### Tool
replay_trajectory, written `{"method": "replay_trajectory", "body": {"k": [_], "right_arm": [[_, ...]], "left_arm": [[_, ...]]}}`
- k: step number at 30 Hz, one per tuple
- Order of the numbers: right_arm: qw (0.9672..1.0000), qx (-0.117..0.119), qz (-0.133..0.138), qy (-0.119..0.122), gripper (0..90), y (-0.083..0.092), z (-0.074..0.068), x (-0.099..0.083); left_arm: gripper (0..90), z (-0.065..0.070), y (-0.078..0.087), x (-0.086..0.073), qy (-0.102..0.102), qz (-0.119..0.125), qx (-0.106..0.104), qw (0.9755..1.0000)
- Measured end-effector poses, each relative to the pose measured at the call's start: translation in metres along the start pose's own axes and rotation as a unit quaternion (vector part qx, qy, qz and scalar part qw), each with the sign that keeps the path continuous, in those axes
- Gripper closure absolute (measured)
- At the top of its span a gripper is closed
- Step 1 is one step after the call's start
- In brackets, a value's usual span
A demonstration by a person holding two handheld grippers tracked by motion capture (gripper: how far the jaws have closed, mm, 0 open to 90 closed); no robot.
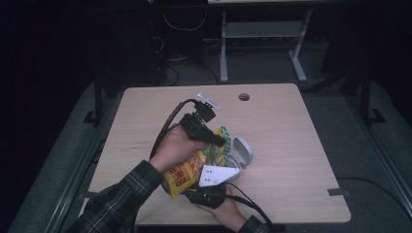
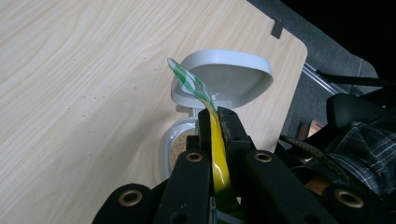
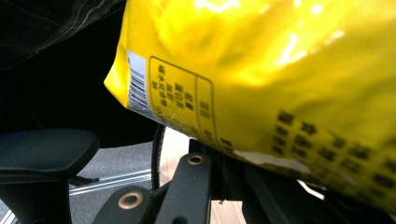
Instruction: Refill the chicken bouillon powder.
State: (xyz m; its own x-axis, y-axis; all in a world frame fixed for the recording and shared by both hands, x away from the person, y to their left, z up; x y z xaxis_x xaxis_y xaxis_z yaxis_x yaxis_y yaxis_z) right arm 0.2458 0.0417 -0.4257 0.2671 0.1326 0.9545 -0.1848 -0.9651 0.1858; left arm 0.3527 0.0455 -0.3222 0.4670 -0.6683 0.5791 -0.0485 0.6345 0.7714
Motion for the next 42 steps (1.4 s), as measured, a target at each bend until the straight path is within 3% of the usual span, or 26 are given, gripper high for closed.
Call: {"method": "replay_trajectory", "body": {"k": [11,23,34,42], "right_arm": [[0.9999,0.000,-0.011,0.001,90.0,-0.004,0.001,-0.005],[0.9997,-0.010,-0.021,-0.010,90.0,-0.006,0.006,-0.009],[0.9994,-0.020,-0.025,-0.009,90.0,-0.006,0.008,-0.012],[0.9992,-0.026,-0.029,-0.007,90.0,-0.006,0.009,-0.012]], "left_arm": [[90.0,0.005,0.014,-0.008,-0.003,0.026,-0.017,0.9995],[90.0,0.009,0.037,-0.018,-0.004,0.064,-0.038,0.9972],[90.0,0.003,0.072,-0.041,-0.001,0.126,-0.042,0.9911],[90.0,-0.009,0.084,-0.055,0.002,0.161,-0.036,0.9864]]}}
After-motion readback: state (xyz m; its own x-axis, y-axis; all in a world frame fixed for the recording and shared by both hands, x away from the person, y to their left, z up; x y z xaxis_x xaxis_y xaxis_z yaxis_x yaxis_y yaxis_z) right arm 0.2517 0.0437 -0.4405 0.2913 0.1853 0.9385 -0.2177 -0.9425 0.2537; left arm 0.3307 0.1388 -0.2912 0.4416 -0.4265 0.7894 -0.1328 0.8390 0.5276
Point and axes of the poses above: each handheld gripper's, and its own axes: y roughly backward along the jaws, x roughly out of its top, z roughly to its right, the point moved 5 cm from there along -y, roughly forward along the jaws, and after that the axes turned 5 degrees about -y, right-handed, at the moved point
